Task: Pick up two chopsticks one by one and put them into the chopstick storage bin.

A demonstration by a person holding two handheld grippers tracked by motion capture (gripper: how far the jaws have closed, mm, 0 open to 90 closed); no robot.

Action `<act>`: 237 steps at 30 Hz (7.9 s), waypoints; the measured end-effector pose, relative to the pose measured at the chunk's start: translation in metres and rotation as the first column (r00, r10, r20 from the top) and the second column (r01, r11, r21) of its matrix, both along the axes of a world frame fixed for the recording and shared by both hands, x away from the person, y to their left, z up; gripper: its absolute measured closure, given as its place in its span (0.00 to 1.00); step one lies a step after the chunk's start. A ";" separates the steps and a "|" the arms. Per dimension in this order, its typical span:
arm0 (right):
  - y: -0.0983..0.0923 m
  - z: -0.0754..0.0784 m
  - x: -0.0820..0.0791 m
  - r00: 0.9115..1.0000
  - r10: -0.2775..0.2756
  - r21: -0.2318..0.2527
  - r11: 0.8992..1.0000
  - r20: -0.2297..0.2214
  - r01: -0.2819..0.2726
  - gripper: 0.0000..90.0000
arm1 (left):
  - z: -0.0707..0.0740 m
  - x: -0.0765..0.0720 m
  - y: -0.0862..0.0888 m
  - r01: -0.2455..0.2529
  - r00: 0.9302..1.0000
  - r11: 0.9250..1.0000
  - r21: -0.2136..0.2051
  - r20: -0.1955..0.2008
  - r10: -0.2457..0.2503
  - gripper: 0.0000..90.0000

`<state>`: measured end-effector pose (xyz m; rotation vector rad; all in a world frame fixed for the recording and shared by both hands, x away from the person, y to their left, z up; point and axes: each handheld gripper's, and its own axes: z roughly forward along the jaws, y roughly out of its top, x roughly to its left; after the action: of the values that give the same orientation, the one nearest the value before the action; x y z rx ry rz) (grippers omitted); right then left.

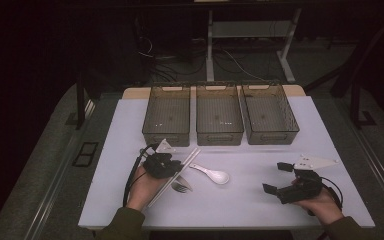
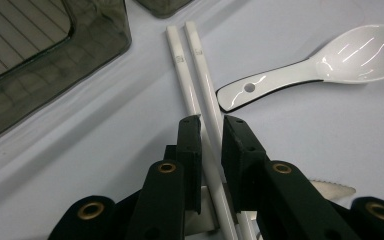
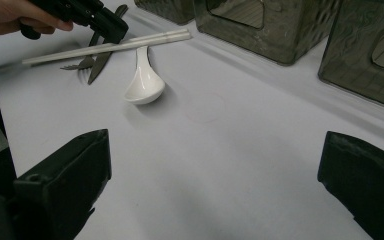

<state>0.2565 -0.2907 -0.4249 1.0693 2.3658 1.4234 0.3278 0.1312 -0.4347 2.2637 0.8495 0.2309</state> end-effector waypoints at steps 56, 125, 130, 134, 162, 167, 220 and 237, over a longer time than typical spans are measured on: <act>0.000 -0.001 -0.001 1.000 0.005 0.003 1.000 0.013 -0.005 0.01 | 0.000 0.006 0.003 -0.001 1.000 0.999 0.043 0.021 0.000 0.93; 0.002 -0.009 0.001 1.000 -0.025 -0.023 0.999 0.008 0.025 0.01 | 0.087 0.032 0.004 0.111 0.992 0.991 -0.079 0.077 -0.105 0.92; 0.002 -0.009 0.001 1.000 -0.025 -0.021 0.999 0.010 0.025 0.01 | 0.091 0.041 0.003 0.101 0.993 0.991 -0.087 0.077 -0.095 0.92; 0.001 -0.009 0.001 1.000 -0.027 -0.017 0.999 0.011 0.027 0.01 | 0.097 0.050 0.002 0.098 0.992 0.992 -0.080 0.086 -0.091 0.92; -0.002 -0.008 0.001 0.999 -0.030 -0.002 1.000 0.011 0.030 0.01 | 0.124 0.129 0.000 0.015 0.988 0.995 -0.097 0.156 0.000 0.92; -0.002 -0.008 0.001 1.000 -0.029 0.001 1.000 0.009 0.029 0.01 | 0.116 0.146 0.003 -0.022 0.986 0.994 -0.107 0.160 0.039 0.92; -0.006 -0.006 0.000 0.999 -0.035 0.022 0.999 0.014 0.035 0.01 | 0.063 0.183 0.017 -0.293 0.943 0.954 -0.056 0.146 0.298 0.85; -0.006 -0.005 -0.001 0.999 -0.040 0.015 0.999 0.015 0.040 0.01 | 0.096 0.154 0.015 -0.165 0.979 0.984 -0.071 0.112 0.172 0.61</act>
<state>0.2557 -0.2966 -0.4303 1.0992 2.3131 1.4323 0.4818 0.1461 -0.3389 2.1006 0.9737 0.4062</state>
